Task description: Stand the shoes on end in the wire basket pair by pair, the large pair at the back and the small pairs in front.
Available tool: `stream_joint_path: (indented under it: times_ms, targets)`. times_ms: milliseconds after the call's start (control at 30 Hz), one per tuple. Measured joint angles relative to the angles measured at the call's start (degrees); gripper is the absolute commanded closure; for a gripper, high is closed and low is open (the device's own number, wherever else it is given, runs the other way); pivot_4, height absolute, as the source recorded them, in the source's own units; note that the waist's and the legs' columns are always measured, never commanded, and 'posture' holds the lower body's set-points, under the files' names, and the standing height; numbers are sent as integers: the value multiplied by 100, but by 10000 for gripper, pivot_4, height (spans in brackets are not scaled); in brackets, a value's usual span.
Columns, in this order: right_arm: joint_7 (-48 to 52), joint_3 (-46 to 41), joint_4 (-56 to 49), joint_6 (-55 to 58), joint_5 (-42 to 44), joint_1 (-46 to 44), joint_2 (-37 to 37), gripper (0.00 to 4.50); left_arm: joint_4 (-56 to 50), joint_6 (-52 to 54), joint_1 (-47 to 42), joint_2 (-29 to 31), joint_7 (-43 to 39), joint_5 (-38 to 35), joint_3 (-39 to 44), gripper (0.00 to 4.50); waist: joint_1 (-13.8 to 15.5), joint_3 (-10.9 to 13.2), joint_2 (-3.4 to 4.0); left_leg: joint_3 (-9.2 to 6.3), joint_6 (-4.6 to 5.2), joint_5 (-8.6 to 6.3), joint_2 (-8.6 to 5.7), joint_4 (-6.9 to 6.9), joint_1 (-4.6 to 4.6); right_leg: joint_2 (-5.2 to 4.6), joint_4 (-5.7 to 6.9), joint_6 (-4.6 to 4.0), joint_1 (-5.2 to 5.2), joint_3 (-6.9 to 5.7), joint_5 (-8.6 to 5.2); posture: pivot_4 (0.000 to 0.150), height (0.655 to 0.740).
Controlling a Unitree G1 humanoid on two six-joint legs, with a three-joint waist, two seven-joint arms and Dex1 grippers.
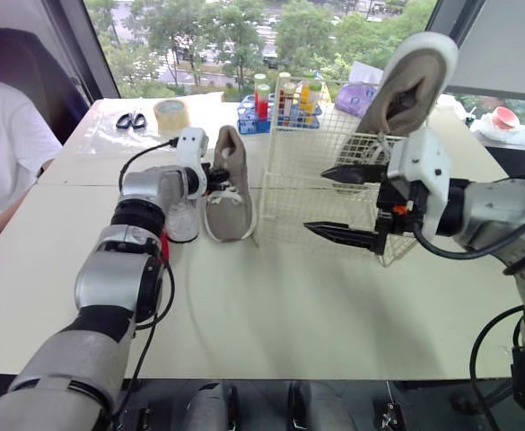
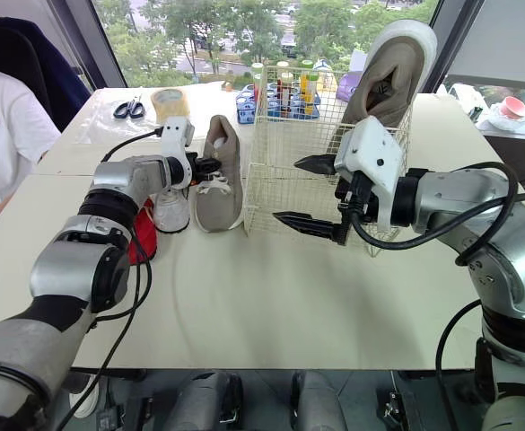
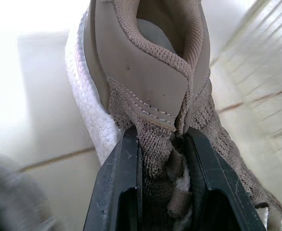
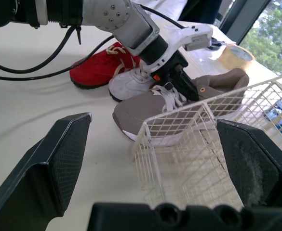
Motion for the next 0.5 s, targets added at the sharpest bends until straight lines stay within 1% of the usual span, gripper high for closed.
stream_joint_path:
  times_ms: [67,133,233,300,367,433,500]
  targets:
    - [-25,-96,1,15,58,109,-100,0,-700,175,75,50,-22,-235,241,39882,-10,0,0,0,-27,17,1,2,-30,1,1,7,-28,0,5,1500,7400]
    - [-66,-216,-1,17,91,250,-177,0,-1714,676,146,210,-54,-598,471,39882,-19,1,1,-1,-27,17,3,0,-37,4,0,8,-33,0,5,1500,7400]
    - [-147,-249,0,17,107,460,-208,0,-3075,1543,156,729,-282,-1155,687,39882,-35,0,2,-1,-28,17,3,-6,-36,5,-1,9,-32,0,4,1500,7400]
    - [-192,-245,2,15,106,489,-209,0,-3589,1923,163,1058,-480,-1379,733,39882,-30,0,3,0,-28,17,1,0,-34,4,-6,10,-31,1,4,1500,7400]
    - [-243,-243,2,4,106,486,-209,0,-3769,2080,167,1226,-654,-1523,768,39882,3,0,3,-3,-29,18,1,5,-17,5,-3,9,-11,-1,4,1500,7400]
    - [-277,-235,2,-3,106,480,-209,0,-3727,1899,161,1219,-686,-1541,807,39882,34,0,1,-10,-23,20,0,11,-15,4,-5,9,-2,-6,5,1500,7400]
    - [-329,-231,8,-17,104,477,-208,0,-3243,767,-39,797,-655,-1368,891,39882,104,1,-1,-18,4,15,0,35,-26,6,-6,2,4,-8,10,1500,7400]
